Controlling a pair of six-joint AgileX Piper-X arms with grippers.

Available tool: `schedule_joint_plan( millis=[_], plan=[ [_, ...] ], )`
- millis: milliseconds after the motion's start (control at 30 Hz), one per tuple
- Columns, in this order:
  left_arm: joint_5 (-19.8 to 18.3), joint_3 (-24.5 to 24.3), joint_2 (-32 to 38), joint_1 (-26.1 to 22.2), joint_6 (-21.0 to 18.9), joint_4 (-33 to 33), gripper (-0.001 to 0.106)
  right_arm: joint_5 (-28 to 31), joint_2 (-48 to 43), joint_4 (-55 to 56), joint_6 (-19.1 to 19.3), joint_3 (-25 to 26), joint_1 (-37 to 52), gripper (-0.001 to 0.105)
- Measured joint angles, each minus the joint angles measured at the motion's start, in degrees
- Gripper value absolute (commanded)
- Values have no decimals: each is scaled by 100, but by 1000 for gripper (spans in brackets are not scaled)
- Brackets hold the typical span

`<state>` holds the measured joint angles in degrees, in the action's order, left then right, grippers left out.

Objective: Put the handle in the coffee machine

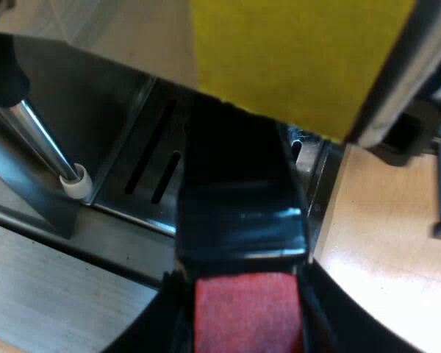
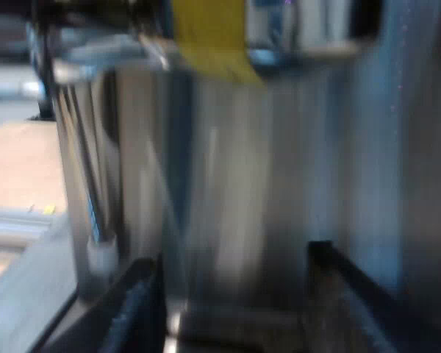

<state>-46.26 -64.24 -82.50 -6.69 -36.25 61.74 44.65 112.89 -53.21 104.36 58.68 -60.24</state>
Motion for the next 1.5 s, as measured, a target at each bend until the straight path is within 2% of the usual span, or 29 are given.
schedule_joint_plan(
  millis=[200, 567, 867, 1133, 1200, 1267, 1300, 1367, 1433, 1500],
  plan=[
    [0, 0, 0, 0, 0, 0, 0, 234, 321, -75, 105, 675, 219, 36],
    [0, -6, 0, 0, 0, 0, 0, 276, 346, -317, 191, 947, 363, 36],
    [23, -6, 0, 0, 0, 0, 0, 294, 417, -561, 749, 998, 363, 36],
    [48, -14, 0, 0, 0, 0, 1, 294, 469, -726, 842, 998, 363, 36],
    [48, -14, 0, 0, 0, 0, 7, 296, 489, -902, 884, 998, 363, 36],
    [48, -14, 0, 0, 0, 28, 26, 283, 489, -916, 895, 984, 363, 36],
    [48, -14, 0, 0, 0, 31, 32, 285, 489, -916, 896, 981, 363, 36],
    [-58, -38, 0, 0, 0, 143, 53, 285, 489, -926, 939, 983, 363, 36],
    [-57, -42, 18, 0, 6, 221, 64, 285, 489, -923, 969, 977, 363, 36],
    [-57, -42, 17, 0, 6, 236, 68, 285, 489, -923, 969, 977, 363, 36]
  ],
)
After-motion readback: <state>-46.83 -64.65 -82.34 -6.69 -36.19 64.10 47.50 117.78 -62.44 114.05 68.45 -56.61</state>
